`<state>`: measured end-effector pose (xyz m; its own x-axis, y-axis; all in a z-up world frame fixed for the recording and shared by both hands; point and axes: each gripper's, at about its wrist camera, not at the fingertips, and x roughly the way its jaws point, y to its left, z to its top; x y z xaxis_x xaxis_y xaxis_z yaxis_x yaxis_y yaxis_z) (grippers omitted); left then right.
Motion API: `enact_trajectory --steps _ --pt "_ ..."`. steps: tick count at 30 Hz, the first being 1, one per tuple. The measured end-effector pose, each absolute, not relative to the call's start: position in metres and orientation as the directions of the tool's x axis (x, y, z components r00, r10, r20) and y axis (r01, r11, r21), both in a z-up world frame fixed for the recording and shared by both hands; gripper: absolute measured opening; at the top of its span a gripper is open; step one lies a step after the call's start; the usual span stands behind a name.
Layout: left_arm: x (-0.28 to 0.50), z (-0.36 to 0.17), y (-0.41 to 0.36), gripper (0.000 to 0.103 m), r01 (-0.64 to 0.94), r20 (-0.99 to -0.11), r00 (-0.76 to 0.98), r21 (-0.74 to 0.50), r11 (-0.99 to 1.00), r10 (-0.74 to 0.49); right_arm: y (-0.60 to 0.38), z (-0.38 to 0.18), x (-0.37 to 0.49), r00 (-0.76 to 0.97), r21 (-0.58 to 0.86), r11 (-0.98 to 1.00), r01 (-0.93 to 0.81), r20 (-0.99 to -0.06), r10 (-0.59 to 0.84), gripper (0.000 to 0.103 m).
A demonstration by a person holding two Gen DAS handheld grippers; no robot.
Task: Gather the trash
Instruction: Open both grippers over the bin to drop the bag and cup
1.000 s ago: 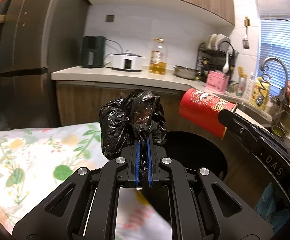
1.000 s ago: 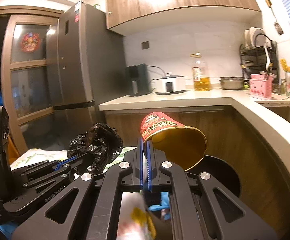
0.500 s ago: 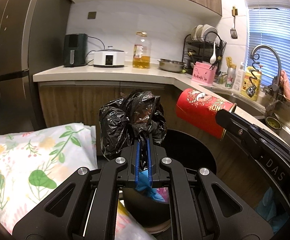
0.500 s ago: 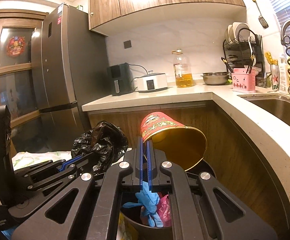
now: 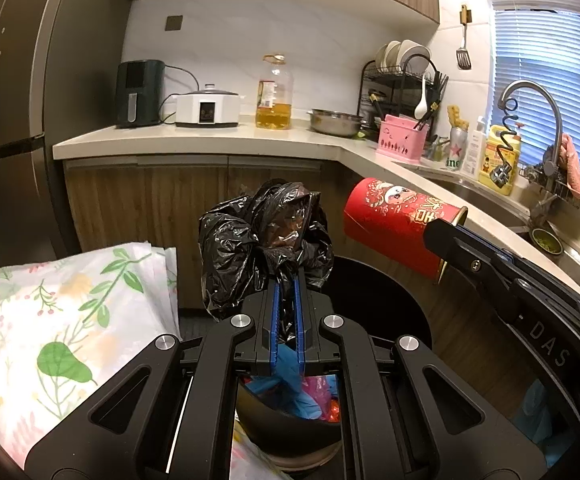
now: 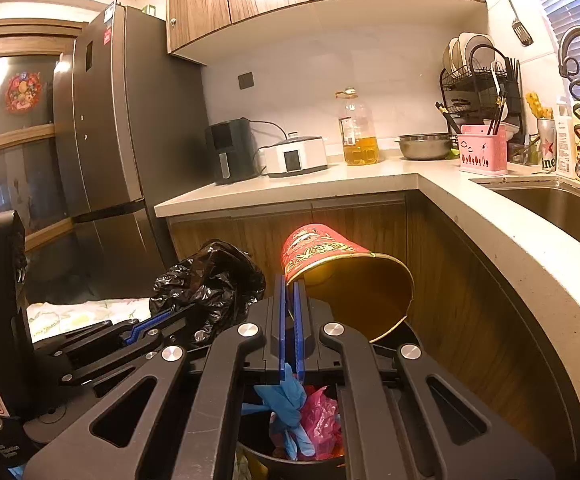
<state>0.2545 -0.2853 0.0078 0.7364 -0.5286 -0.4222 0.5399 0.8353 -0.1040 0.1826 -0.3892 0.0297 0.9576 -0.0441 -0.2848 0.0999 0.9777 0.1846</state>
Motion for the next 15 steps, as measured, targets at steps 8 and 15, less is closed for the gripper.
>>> enact_trajectory --steps 8,15 --pt "0.263 -0.005 -0.295 0.007 0.562 -0.452 0.704 -0.116 0.819 -0.547 -0.398 0.025 0.191 0.950 0.207 0.972 0.113 -0.311 -0.044 0.013" --pt "0.266 -0.018 -0.294 0.057 0.547 -0.478 0.704 -0.109 0.830 -0.526 -0.404 0.027 0.184 0.950 0.215 0.964 0.157 -0.301 -0.087 0.051"
